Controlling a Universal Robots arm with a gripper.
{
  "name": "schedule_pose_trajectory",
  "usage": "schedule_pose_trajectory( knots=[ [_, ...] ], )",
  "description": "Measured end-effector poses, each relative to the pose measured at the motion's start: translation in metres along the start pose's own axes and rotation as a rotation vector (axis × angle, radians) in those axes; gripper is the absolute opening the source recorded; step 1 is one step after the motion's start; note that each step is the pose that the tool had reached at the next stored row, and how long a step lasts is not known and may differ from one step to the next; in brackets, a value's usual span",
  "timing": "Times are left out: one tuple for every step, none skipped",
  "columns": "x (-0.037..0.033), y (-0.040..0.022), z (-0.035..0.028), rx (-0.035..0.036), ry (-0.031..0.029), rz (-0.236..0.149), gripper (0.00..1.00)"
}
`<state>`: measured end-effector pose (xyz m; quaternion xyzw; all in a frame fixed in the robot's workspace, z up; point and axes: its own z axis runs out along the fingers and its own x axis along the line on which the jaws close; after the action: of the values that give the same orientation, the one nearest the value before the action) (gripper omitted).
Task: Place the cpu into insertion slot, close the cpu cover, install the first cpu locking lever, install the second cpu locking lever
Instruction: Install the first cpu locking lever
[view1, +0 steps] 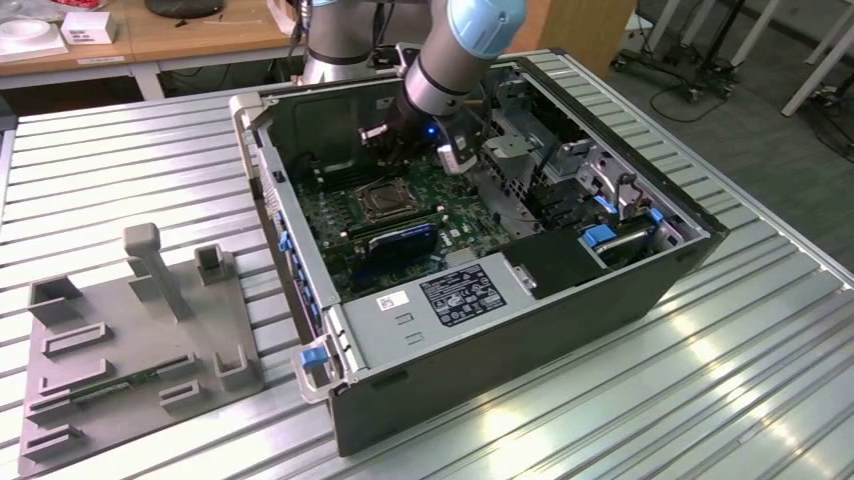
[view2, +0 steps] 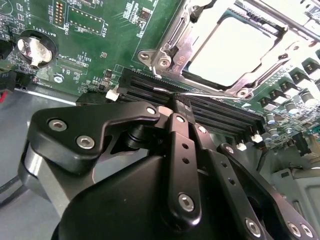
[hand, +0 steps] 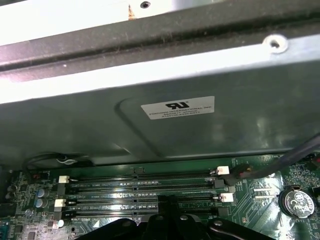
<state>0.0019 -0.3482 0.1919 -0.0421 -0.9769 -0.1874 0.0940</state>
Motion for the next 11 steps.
schedule_pose_trajectory(
  knots=[
    [-0.0003, -0.0001, 0.0, 0.0001, -0.0001, 0.0, 0.11],
    [-0.0005, -0.0002, -0.0001, 0.0004, -0.0001, 0.0, 0.11],
    [-0.0007, -0.0003, 0.0, 0.0005, -0.0001, 0.0, 0.11],
    [-0.0008, -0.0005, 0.0002, 0.0005, -0.0002, 0.0, 0.11],
    [-0.0009, -0.0006, 0.0005, 0.0006, -0.0002, 0.0, 0.11],
    [-0.0011, -0.0007, 0.0007, 0.0007, -0.0001, 0.0, 0.11],
    [-0.0012, -0.0008, 0.001, 0.0007, -0.0001, 0.0, 0.11],
    [-0.0013, -0.0009, 0.0012, 0.0007, -0.0001, 0.0, 0.11],
    [-0.0013, -0.0009, 0.0014, 0.0008, -0.0001, 0.0, 0.11],
    [-0.0014, -0.0009, 0.0014, 0.0009, 0.0, 0.0, 0.11],
    [-0.0014, -0.001, 0.0015, 0.0008, -0.0001, 0.0, 0.11]
  ],
)
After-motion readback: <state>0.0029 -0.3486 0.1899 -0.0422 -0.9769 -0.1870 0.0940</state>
